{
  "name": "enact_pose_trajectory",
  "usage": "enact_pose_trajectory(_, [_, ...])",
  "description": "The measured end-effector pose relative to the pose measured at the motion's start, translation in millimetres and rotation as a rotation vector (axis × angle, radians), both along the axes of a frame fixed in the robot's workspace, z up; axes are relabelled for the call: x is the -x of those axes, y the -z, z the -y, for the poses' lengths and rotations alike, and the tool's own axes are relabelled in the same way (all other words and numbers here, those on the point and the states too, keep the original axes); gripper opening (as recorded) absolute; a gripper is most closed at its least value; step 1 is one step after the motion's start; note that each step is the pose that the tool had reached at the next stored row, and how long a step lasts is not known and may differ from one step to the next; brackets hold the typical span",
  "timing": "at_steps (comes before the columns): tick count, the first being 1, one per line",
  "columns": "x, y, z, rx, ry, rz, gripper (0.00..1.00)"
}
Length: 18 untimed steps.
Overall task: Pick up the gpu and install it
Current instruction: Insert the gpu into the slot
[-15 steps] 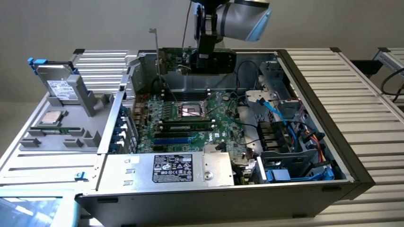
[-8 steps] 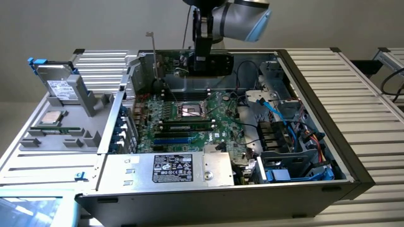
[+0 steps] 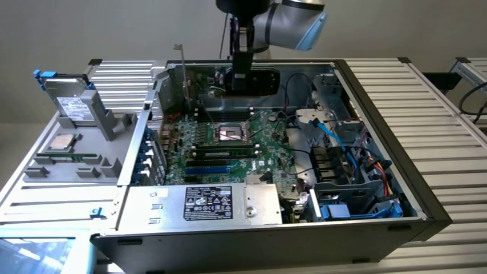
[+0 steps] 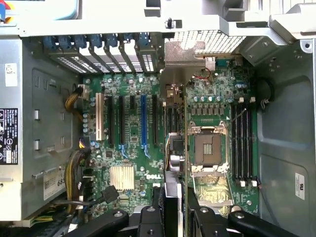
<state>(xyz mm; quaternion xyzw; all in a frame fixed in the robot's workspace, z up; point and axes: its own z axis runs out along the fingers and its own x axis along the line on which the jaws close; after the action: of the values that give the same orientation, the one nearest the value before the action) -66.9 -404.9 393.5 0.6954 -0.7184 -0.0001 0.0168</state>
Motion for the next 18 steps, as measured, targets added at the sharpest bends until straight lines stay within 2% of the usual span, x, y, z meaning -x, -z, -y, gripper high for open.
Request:
enact_pose_trajectory(2, [1.9, 1.3, 1.9, 0.0011, 0.0, -0.0002, 0.28])
enact_pose_trajectory(5, [5.7, 4.2, 7.1, 0.0009, 0.0, 0.0001, 0.28])
enact_pose_trajectory(7, [7.3, 6.1, 13.9, 0.001, 0.0, 0.0002, 0.28])
enact_pose_trajectory(10, [11.6, 9.9, 20.1, 0.0007, 0.0, 0.0015, 0.28])
enact_pose_trajectory(11, [12.2, 10.8, 23.3, -0.0002, 0.0, 0.0015, 0.28])
enact_pose_trajectory(12, [12.8, 11.8, 26.7, -0.0035, 0.0, 0.0019, 0.28])
enact_pose_trajectory(18, [20.9, 21.9, 34.9, -0.0053, 0.0, 0.0032, 0.28])
